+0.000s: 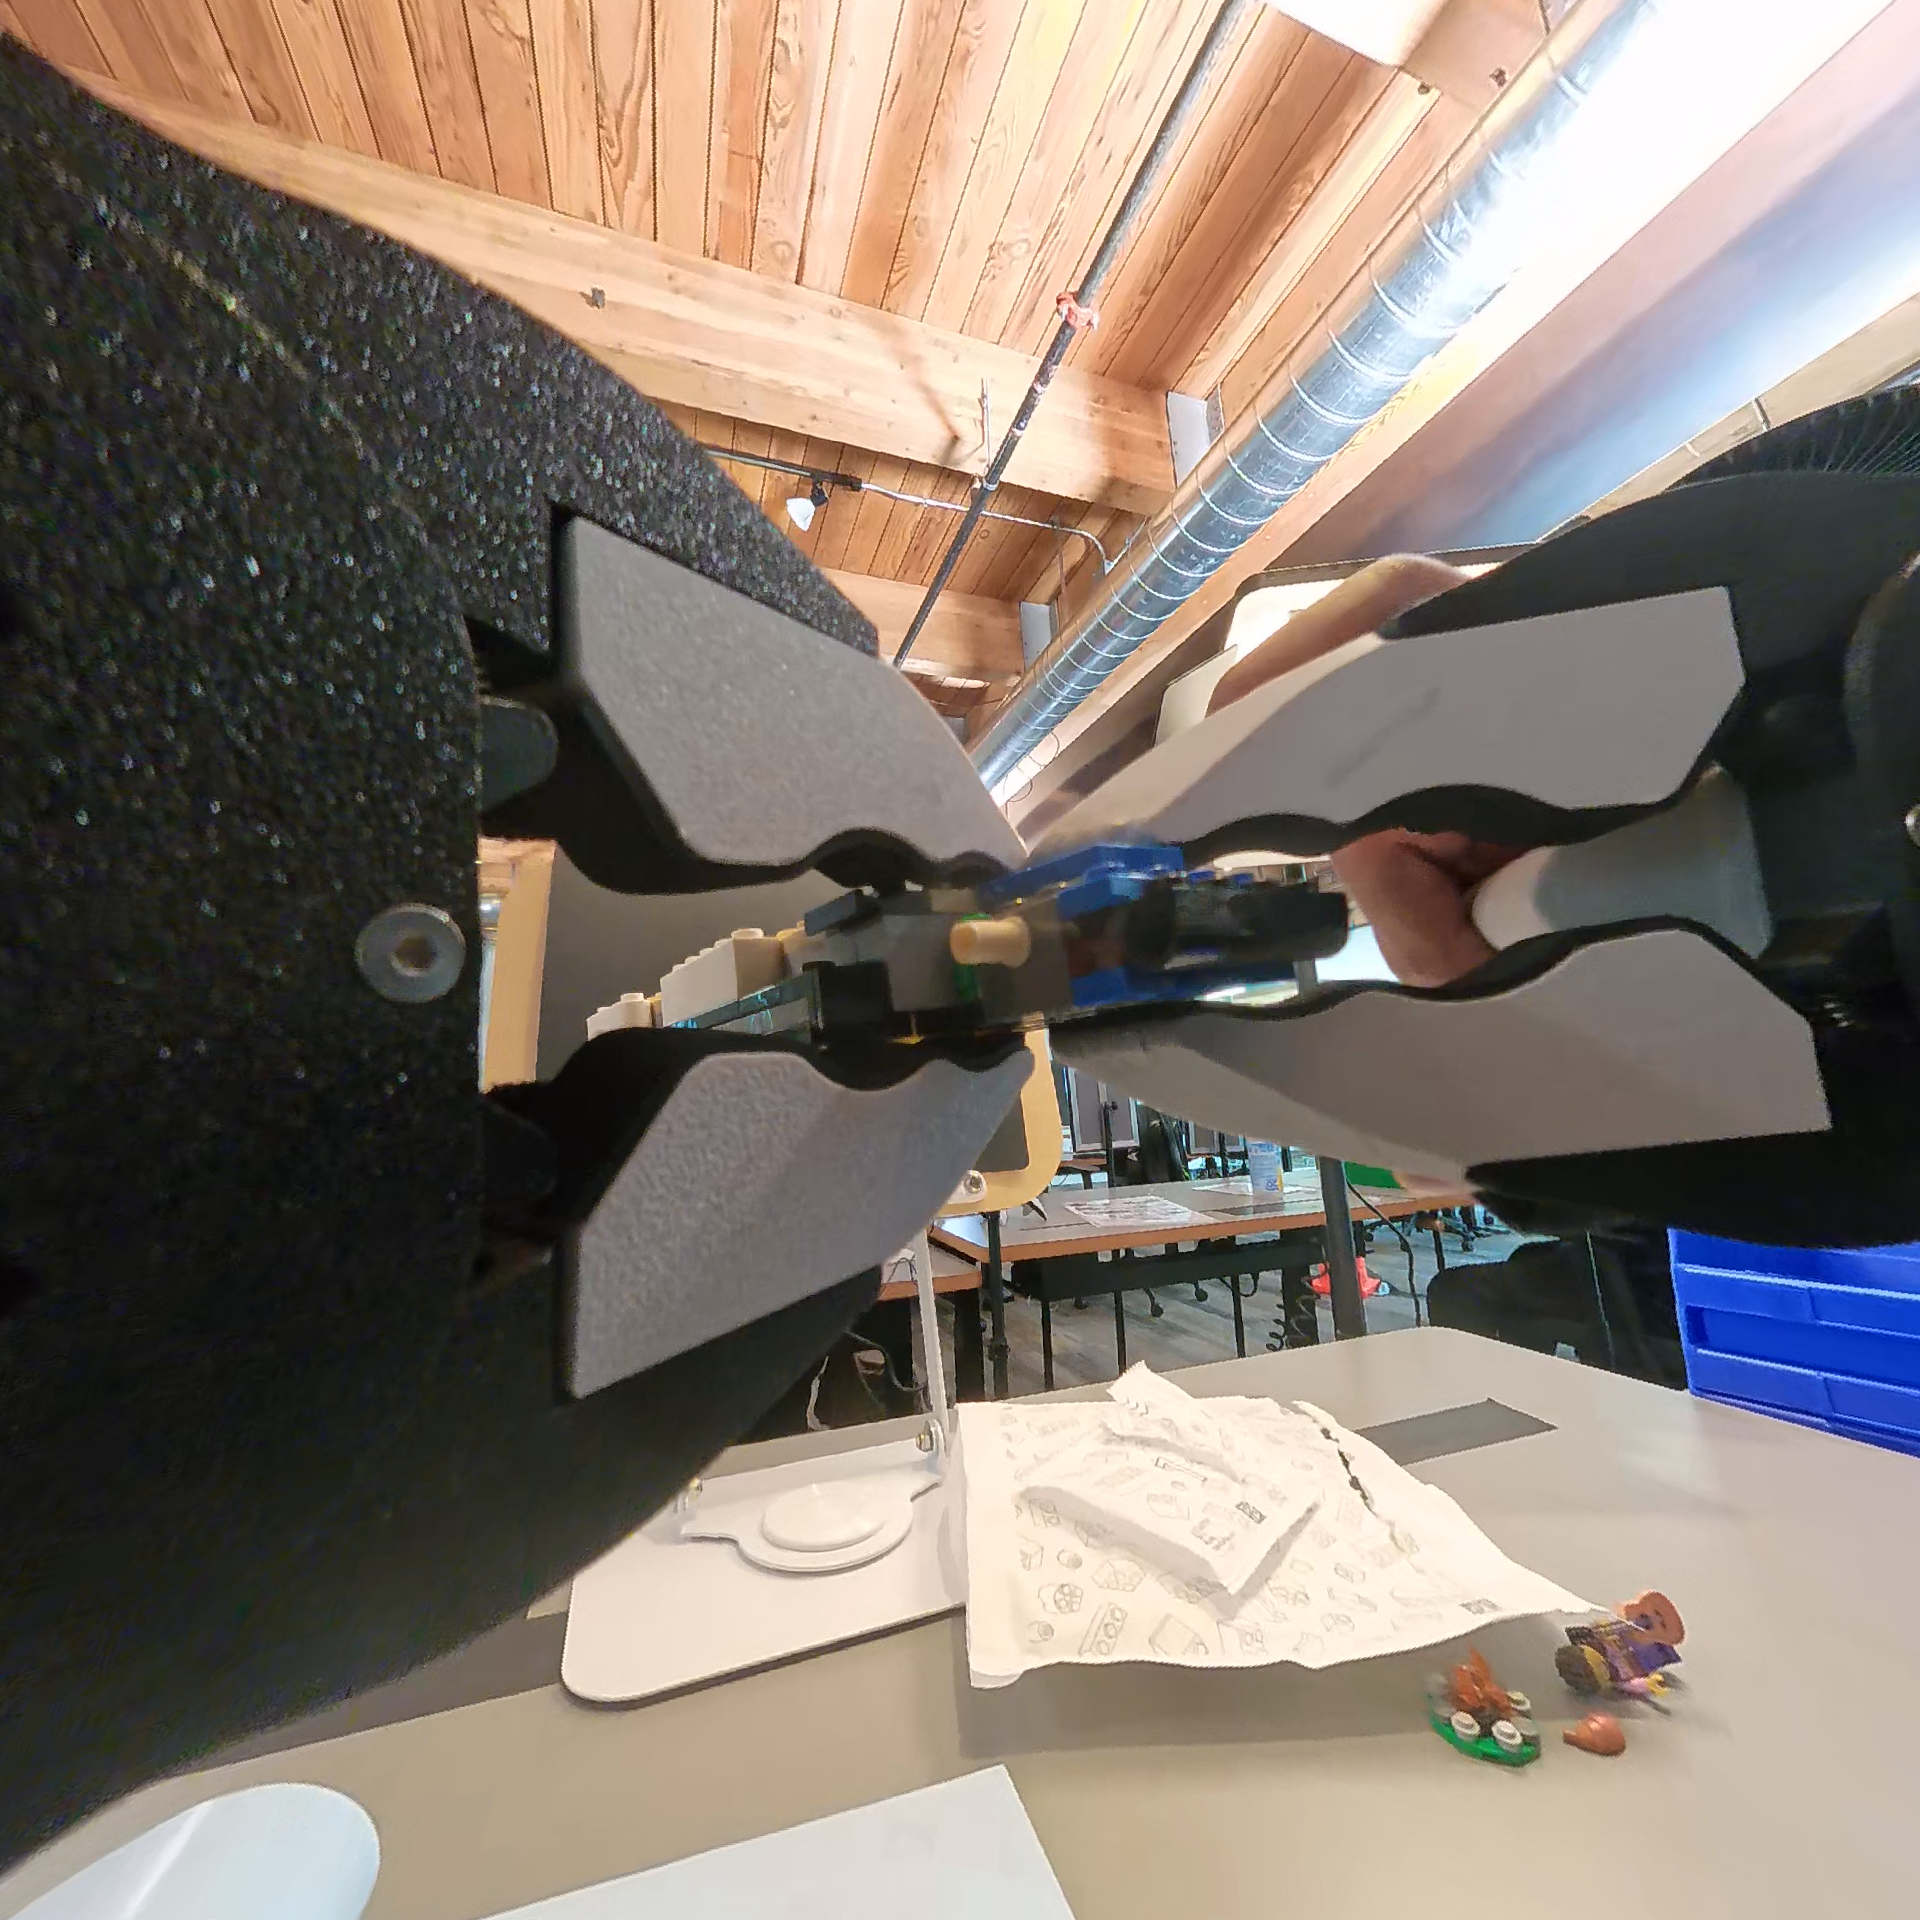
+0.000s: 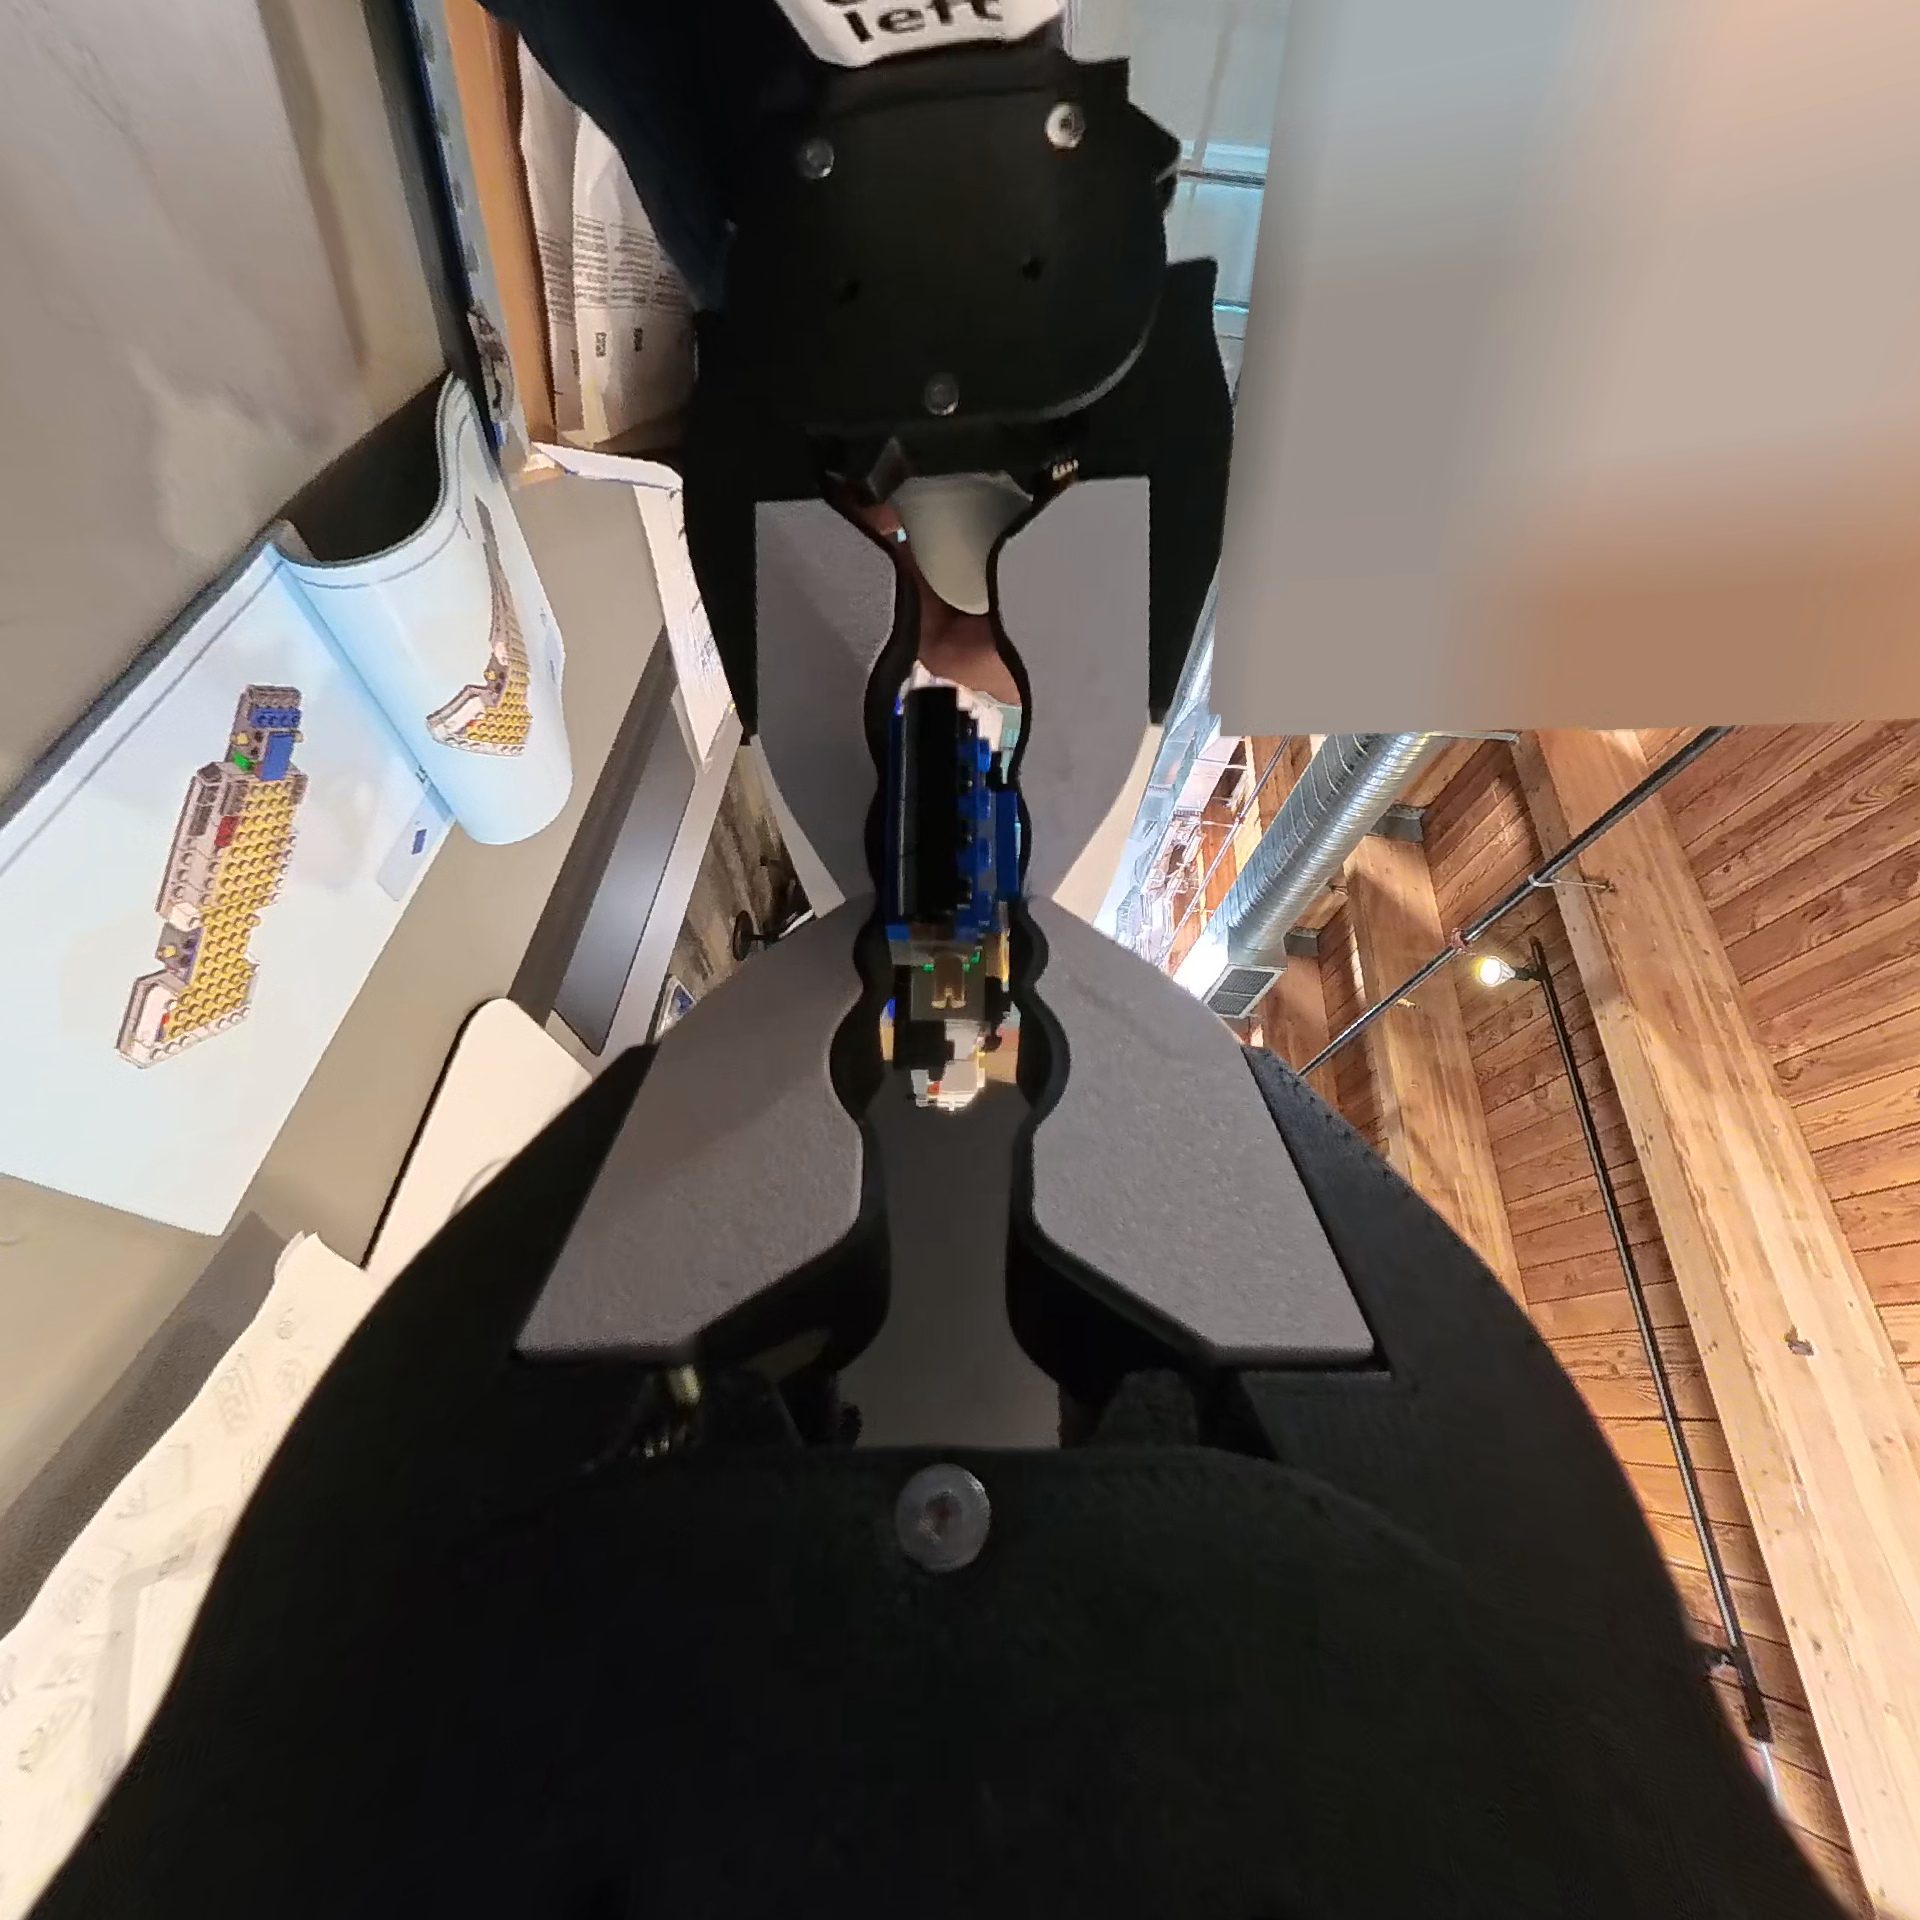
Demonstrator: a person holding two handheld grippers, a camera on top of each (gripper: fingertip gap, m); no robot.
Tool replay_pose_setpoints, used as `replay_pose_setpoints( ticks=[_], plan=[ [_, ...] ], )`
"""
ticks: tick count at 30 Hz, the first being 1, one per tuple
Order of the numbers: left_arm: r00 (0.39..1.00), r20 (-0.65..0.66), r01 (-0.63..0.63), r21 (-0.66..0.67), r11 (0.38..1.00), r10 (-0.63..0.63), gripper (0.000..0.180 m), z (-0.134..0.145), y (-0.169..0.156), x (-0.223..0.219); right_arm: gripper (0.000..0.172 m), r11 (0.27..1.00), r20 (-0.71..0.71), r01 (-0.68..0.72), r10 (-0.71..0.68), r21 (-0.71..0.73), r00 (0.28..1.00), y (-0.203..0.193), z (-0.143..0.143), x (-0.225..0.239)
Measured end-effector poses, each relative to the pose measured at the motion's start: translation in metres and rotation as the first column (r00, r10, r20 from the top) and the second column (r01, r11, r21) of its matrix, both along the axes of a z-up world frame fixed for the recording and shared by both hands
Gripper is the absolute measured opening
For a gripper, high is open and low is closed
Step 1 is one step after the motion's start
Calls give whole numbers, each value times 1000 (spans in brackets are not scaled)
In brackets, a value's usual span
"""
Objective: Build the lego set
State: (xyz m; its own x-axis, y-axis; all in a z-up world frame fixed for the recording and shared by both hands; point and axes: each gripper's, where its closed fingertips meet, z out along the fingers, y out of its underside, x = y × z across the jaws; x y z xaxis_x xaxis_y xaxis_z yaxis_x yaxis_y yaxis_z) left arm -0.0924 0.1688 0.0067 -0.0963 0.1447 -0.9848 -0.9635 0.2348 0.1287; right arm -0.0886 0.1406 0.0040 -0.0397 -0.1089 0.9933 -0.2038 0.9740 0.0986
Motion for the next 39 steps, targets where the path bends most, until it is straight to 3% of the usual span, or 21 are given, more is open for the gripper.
replay_pose_setpoints(
  ticks=[12, 22, 30, 39],
  plan=[
    [1000, 9, -1, -36, 999, 1, 26, -4, 2, 2, 20, 1000, 56, 18, -19, 21, 998, 2, -3, 3],
    [997, 71, 3, -12, 1000, -2, 26, 6, 1, -6, 27, 1000, -25, 18, -18, -20, 1000, 5, 9, 4],
    [995, 73, -65, -39, 997, 68, 26, 4, 7, -17, 38, 999, 8, 16, -16, -28, 1000, 1, 8, 7],
    [984, 29, -174, -81, 981, 177, 26, -2, 15, -25, 35, 996, -14, 89, -89, 24, 996, 3, 0, -7]
  ],
)
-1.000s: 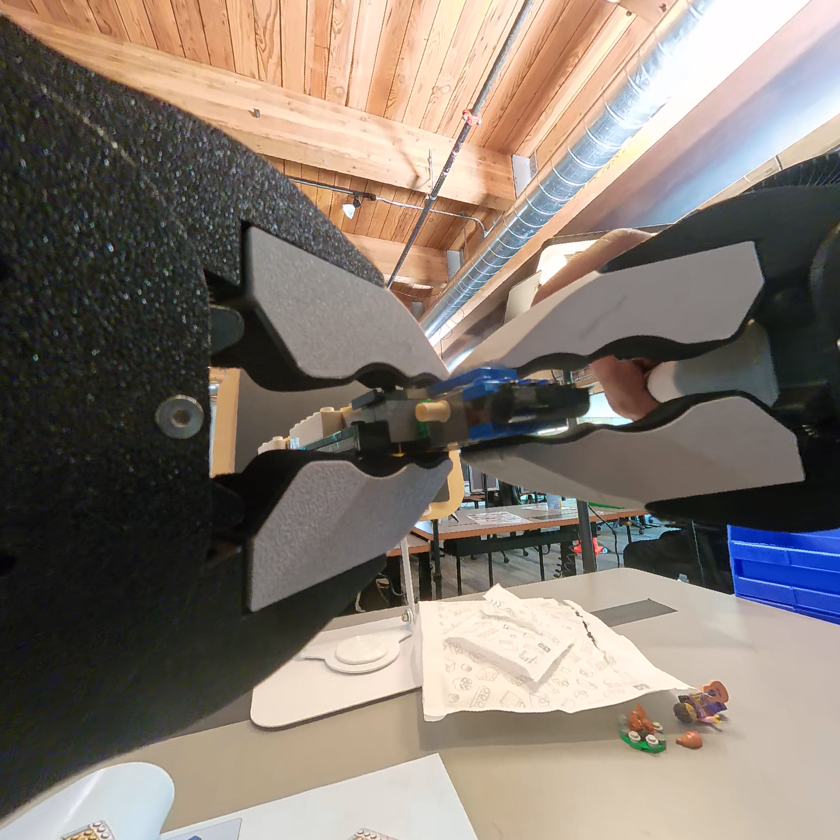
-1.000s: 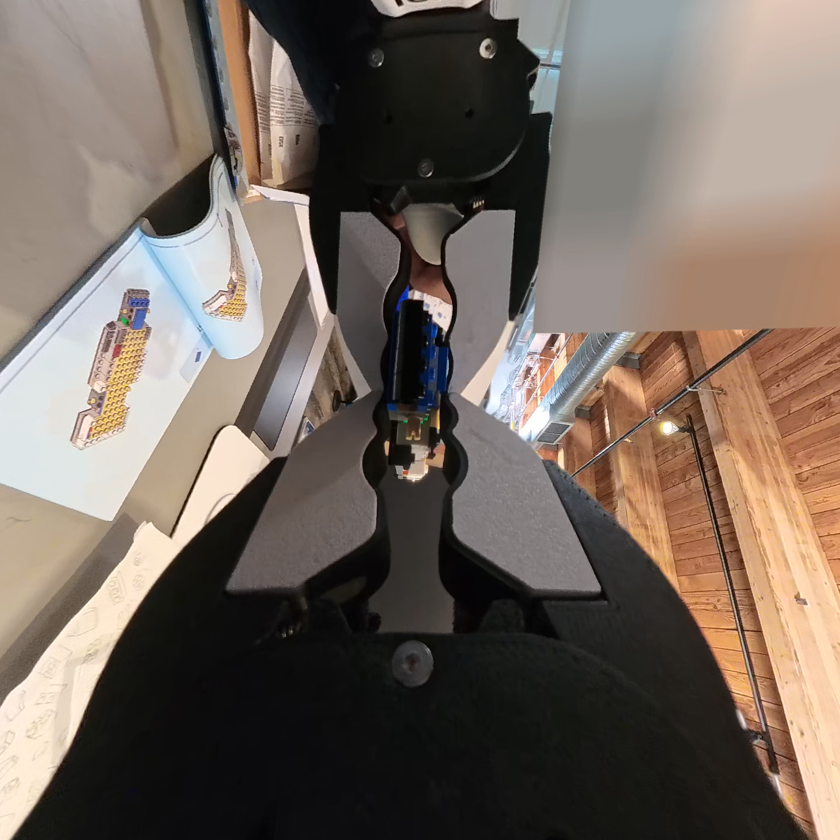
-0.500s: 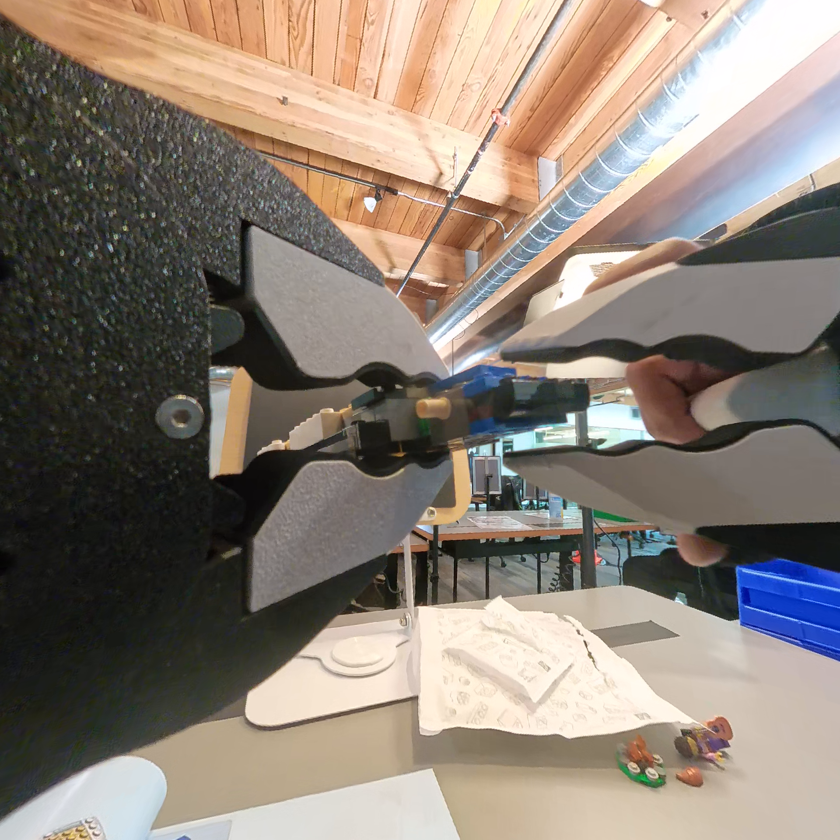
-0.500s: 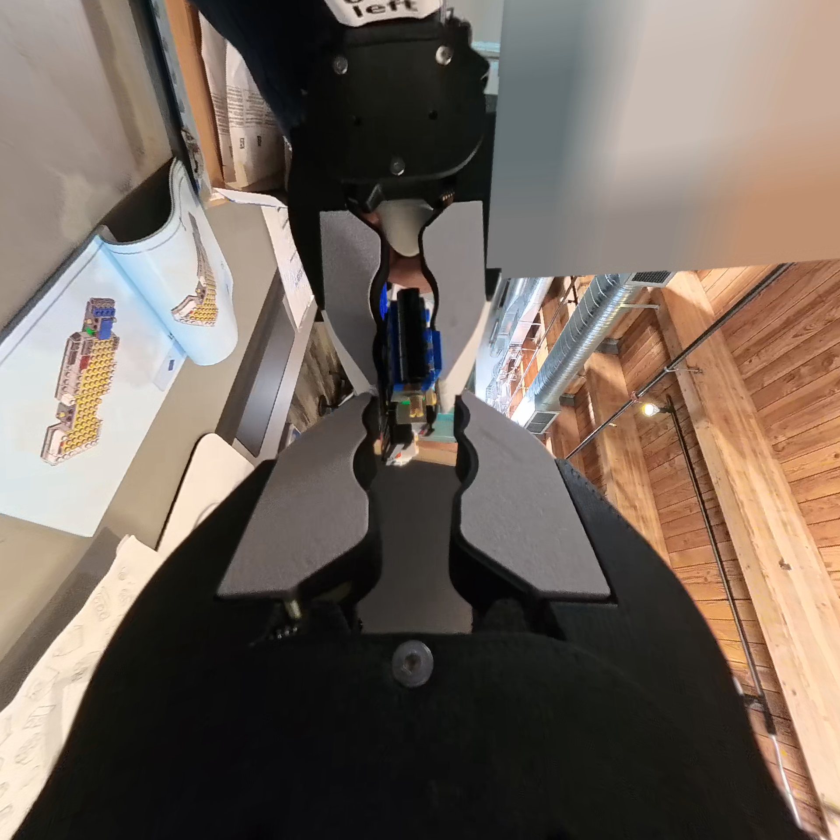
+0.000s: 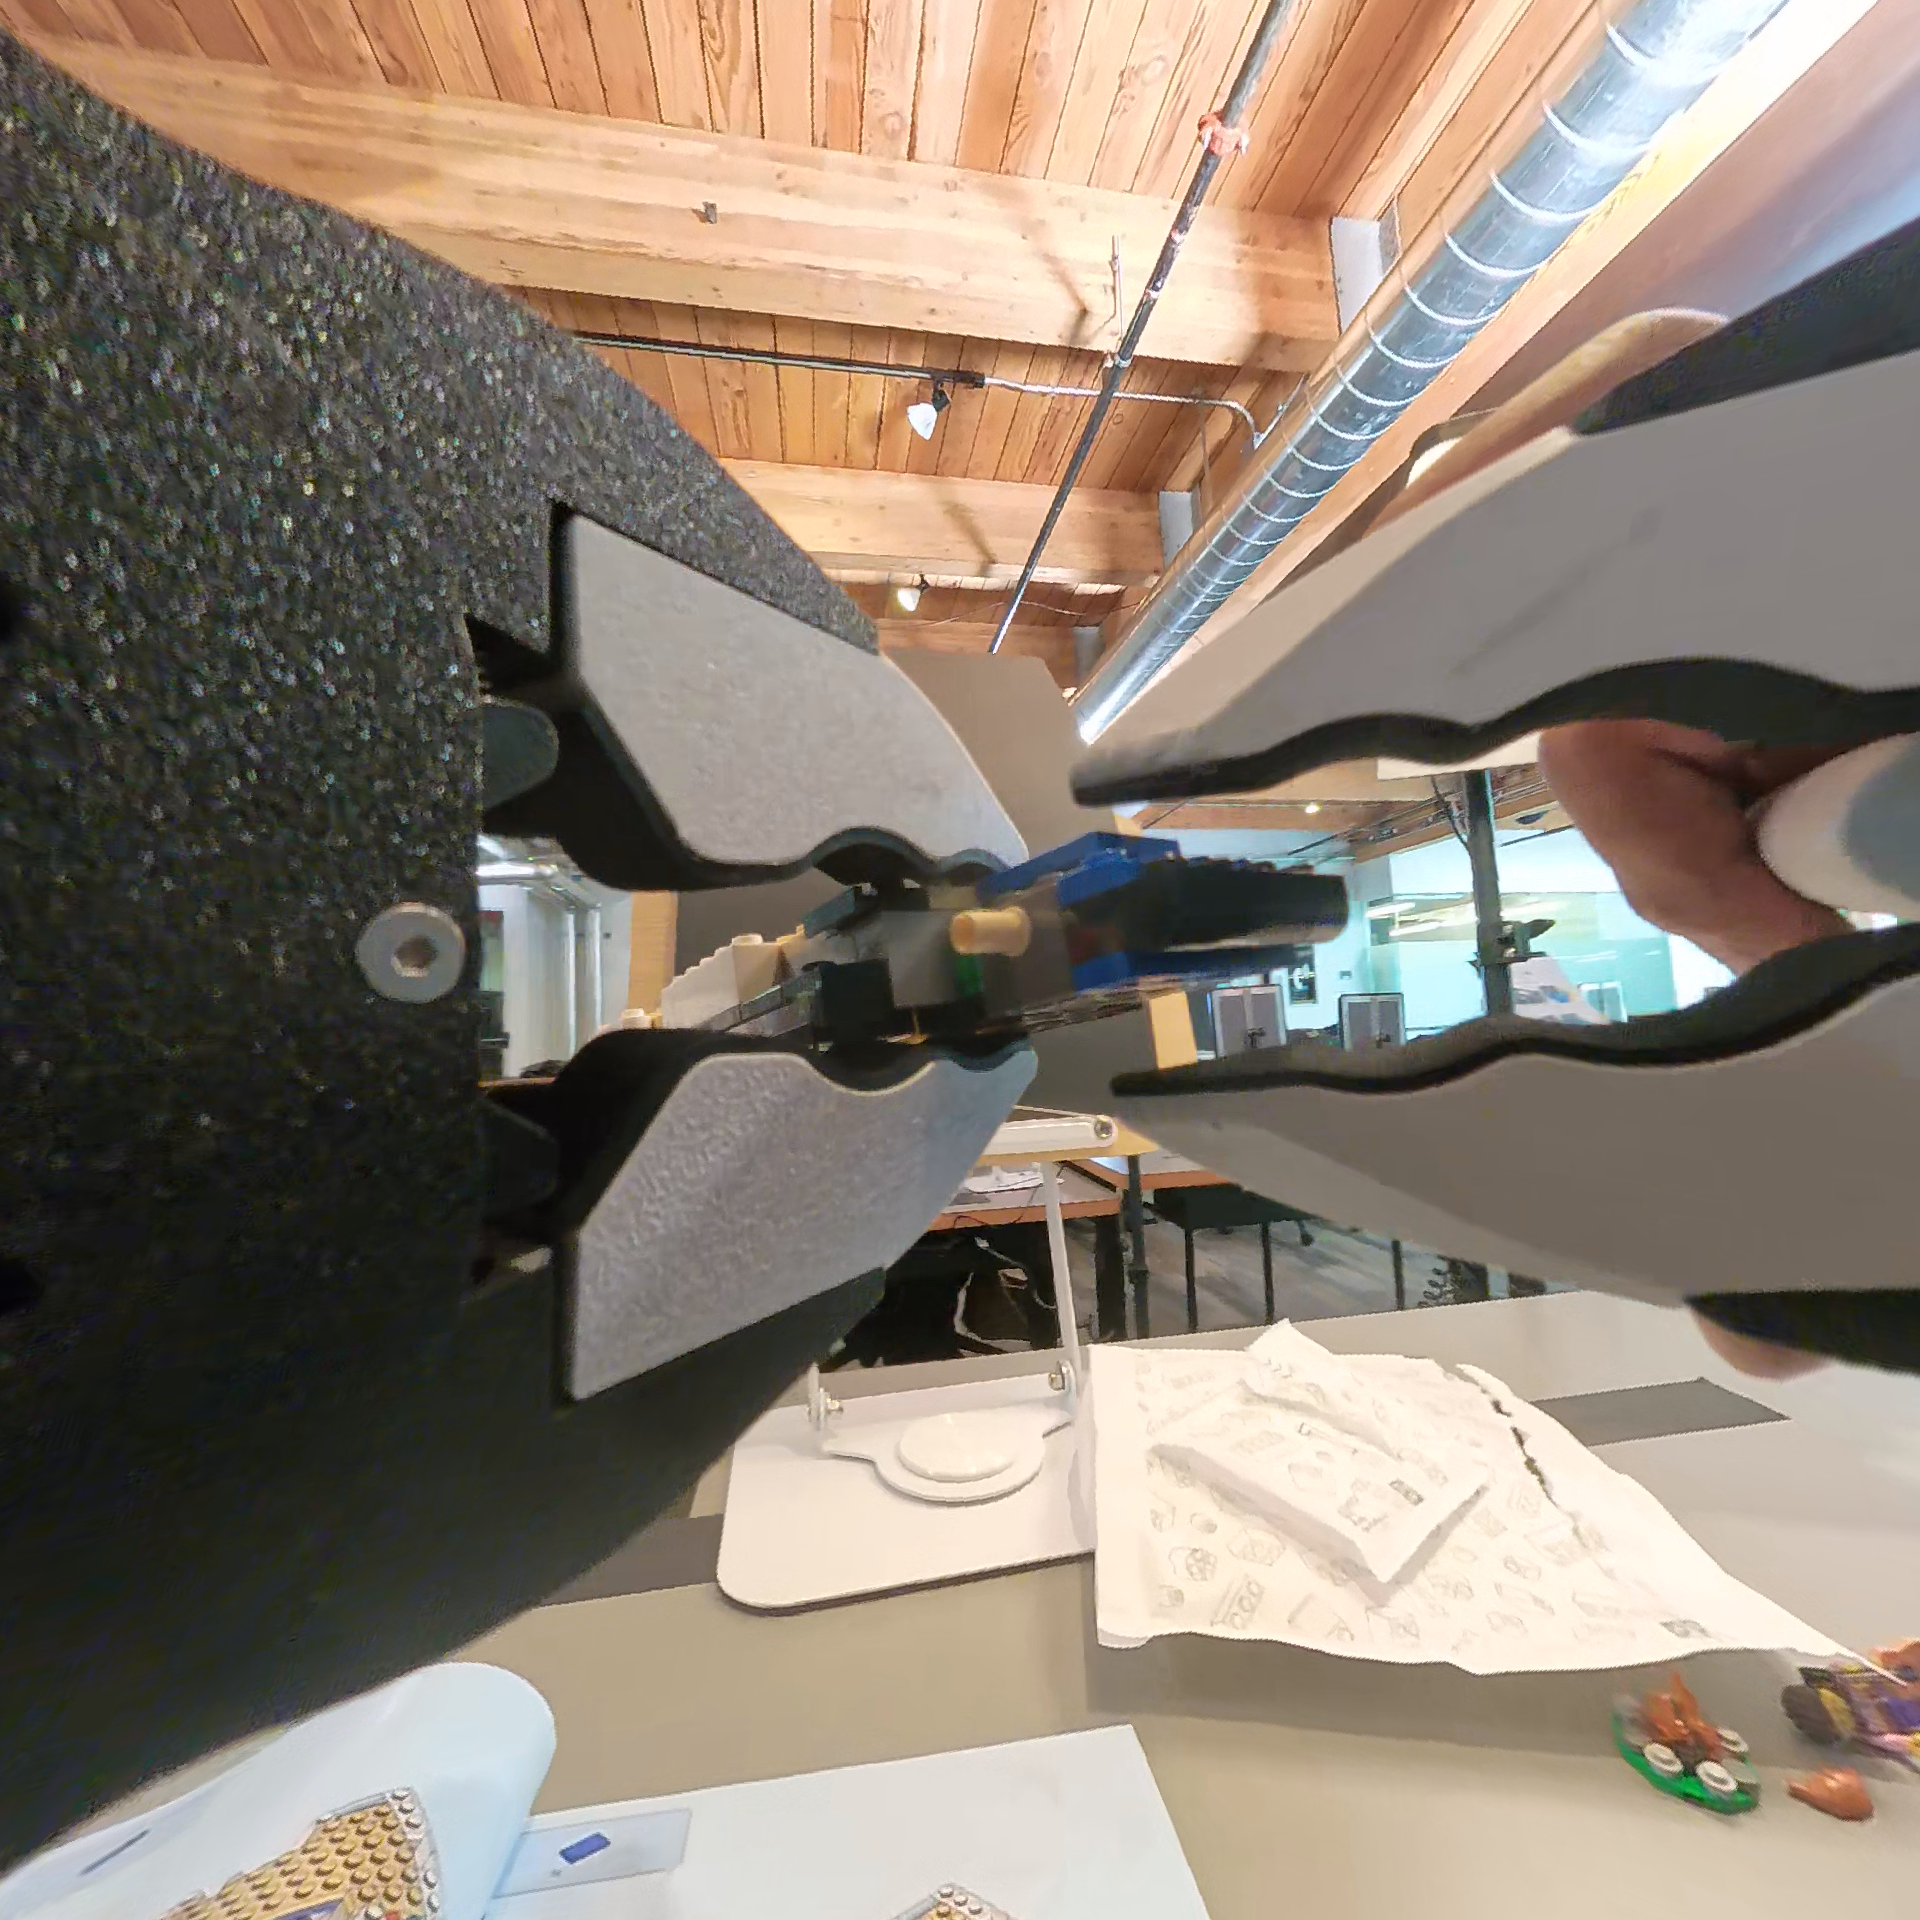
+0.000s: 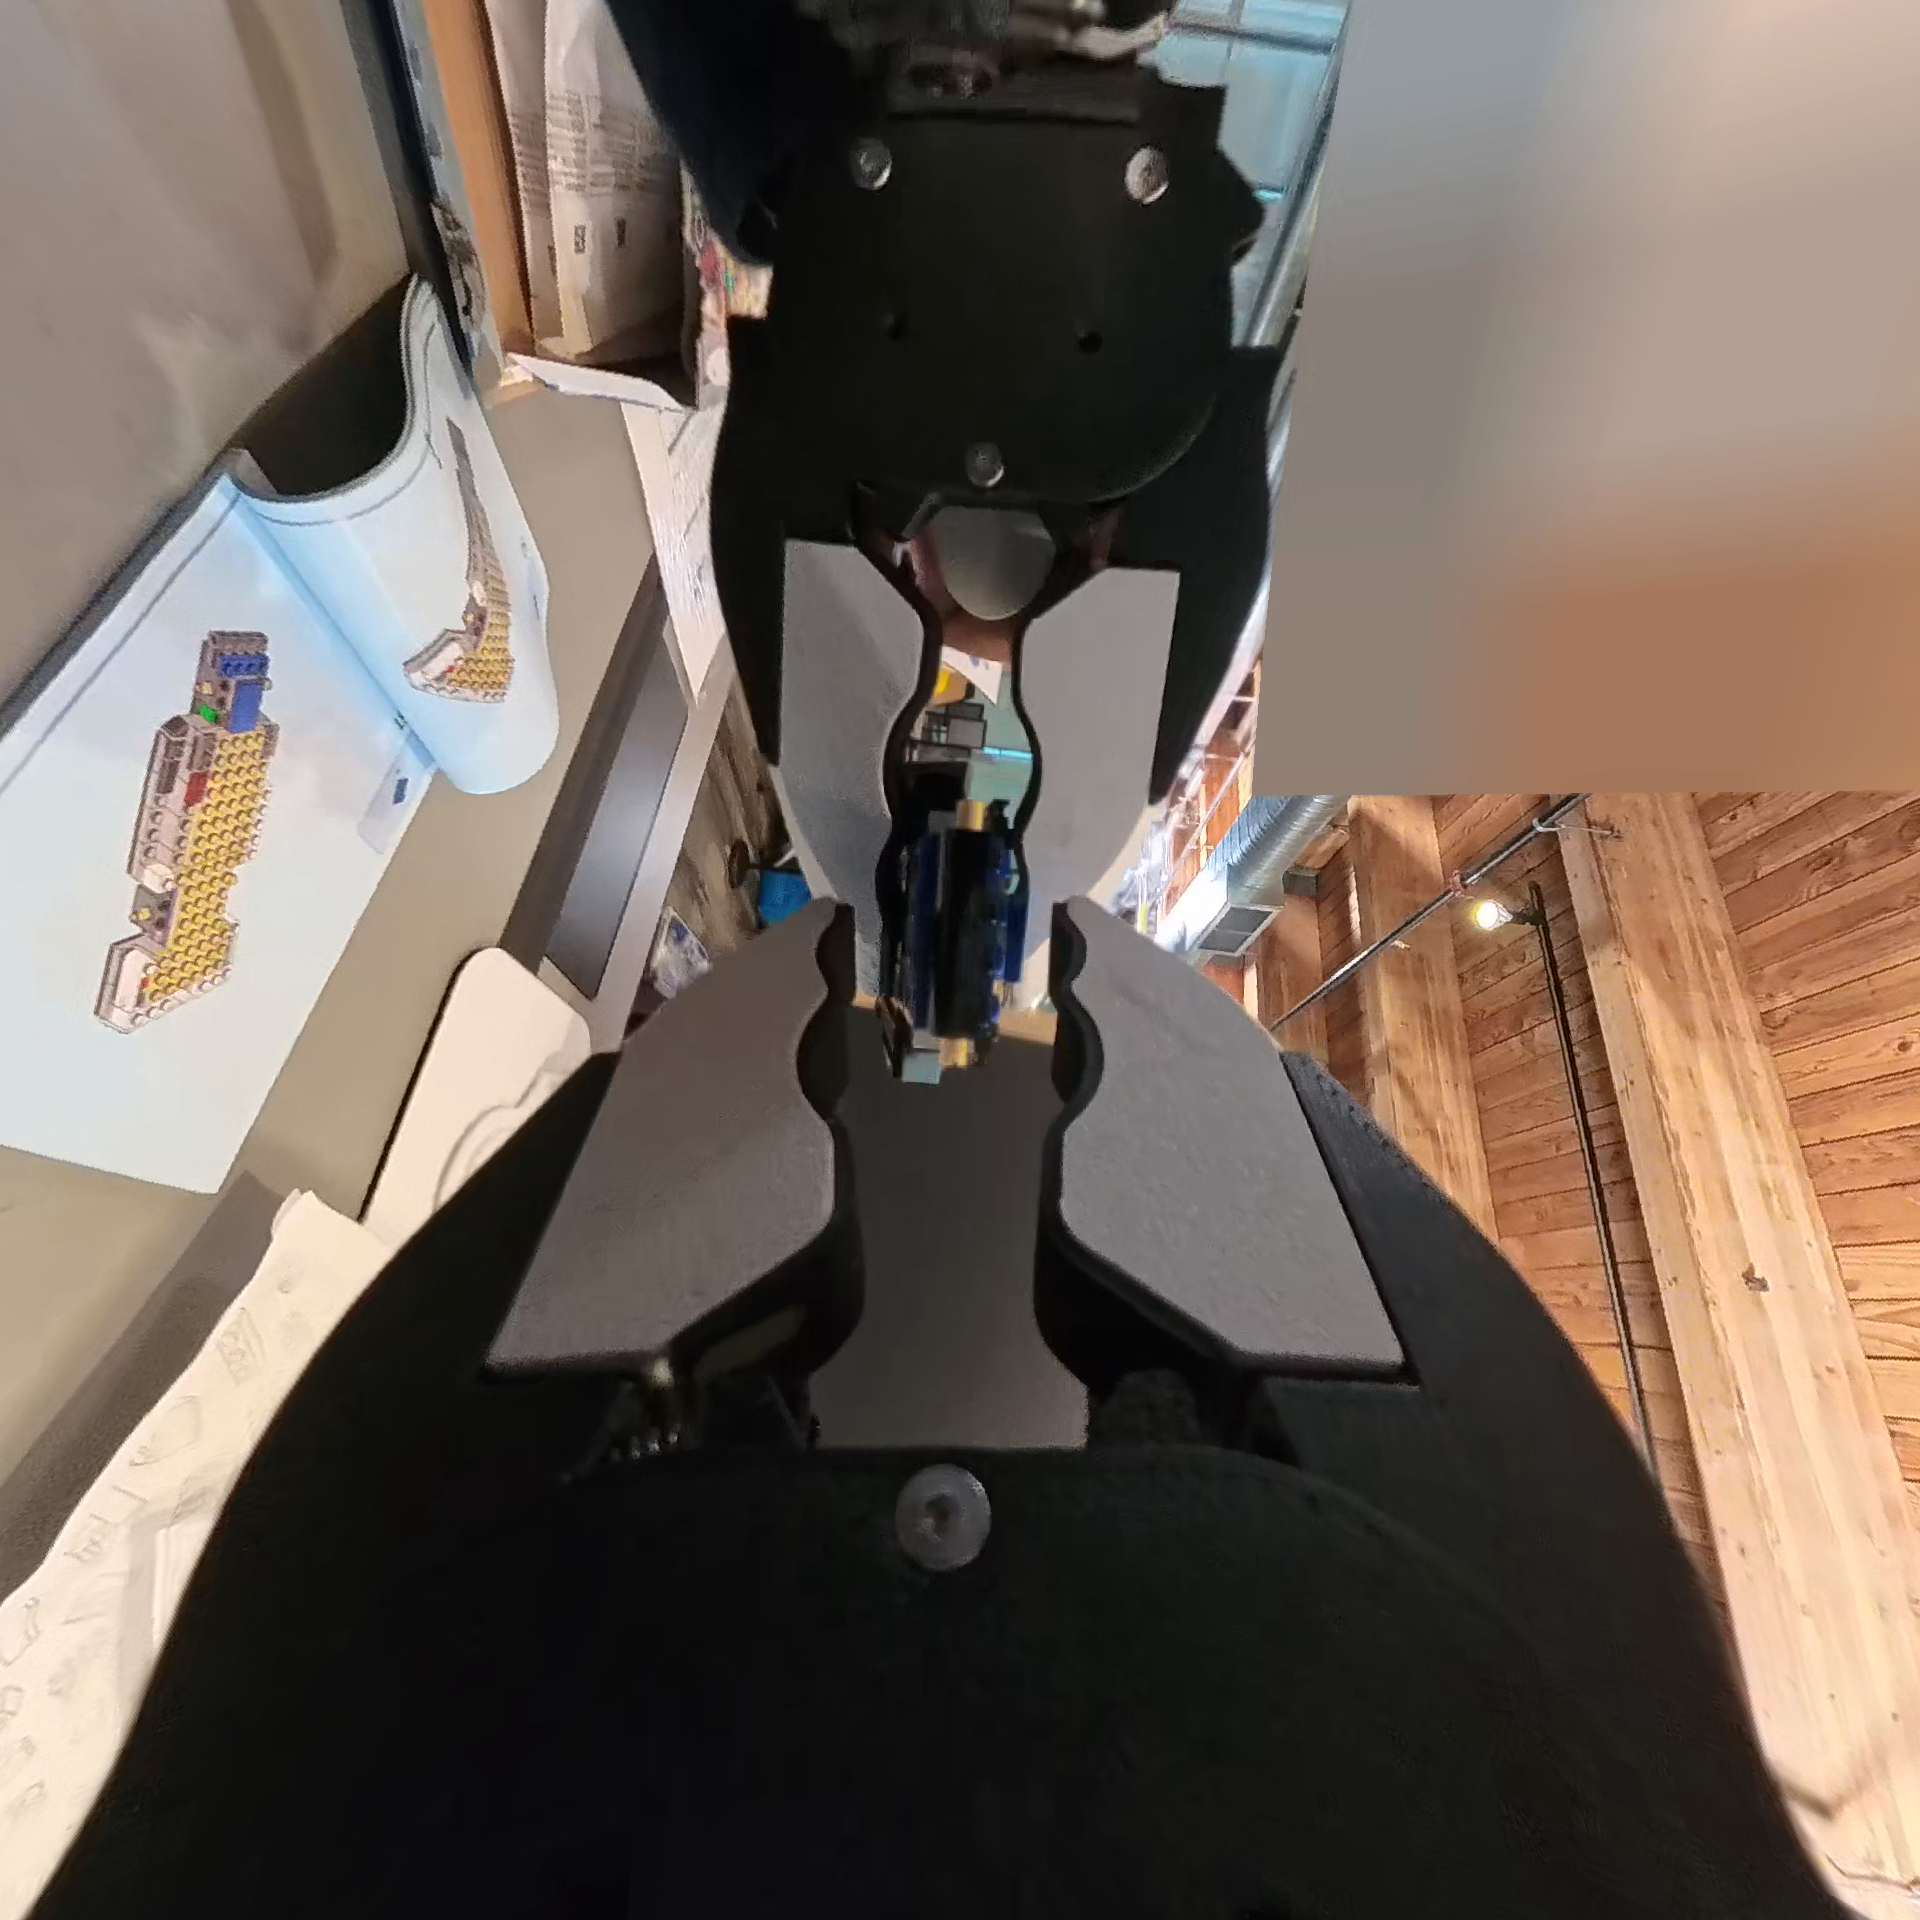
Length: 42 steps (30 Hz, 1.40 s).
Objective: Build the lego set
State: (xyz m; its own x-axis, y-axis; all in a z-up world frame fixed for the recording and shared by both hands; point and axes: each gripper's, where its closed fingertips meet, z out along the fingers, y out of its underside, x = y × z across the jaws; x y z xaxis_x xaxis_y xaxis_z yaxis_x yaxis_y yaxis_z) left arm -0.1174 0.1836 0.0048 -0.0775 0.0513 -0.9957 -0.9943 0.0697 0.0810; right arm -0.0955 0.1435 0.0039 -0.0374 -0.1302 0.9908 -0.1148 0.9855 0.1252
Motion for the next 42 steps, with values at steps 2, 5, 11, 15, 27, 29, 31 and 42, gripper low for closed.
replay_pose_setpoints(
  ticks=[2, 5, 11, 15, 27, 29, 31, 42],
  plan=[
    [1000, 3, -14, -12, 1000, 14, 27, -1, 0, 0, 27, 999, -43, 36, -34, 32, 998, 4, 2, -5],
    [999, 1, -40, -11, 999, 40, 26, 1, 1, -2, 24, 997, -86, 55, -50, 51, 995, 6, 5, -8],
    [1000, -9, -20, 58, 998, 21, 27, 11, -1, 1, 23, 997, -117, 60, -53, 51, 992, 5, 14, -5],
    [1000, 4, -6, 81, 997, 5, 27, 14, -1, 2, 23, 996, -129, 62, -54, 57, 990, 6, 16, -5],
    [999, 33, 12, 164, 986, -18, 41, 23, -1, -4, 23, 1000, -162, 10, -9, 4, 987, 2, 26, 0],
    [1000, 25, 9, 194, 981, -14, 35, 25, -1, -3, 23, 1000, -152, 1, -2, -7, 988, 2, 25, 0],
    [1000, 5, -7, 182, 983, 6, 31, 23, 0, -5, 23, 1000, -146, -3, 2, -7, 989, 4, 22, -1],
    [996, 8, -93, -67, 993, 94, 25, -2, 0, -5, 30, 1000, -59, -15, 14, -14, 998, 6, 4, -6]
  ],
)
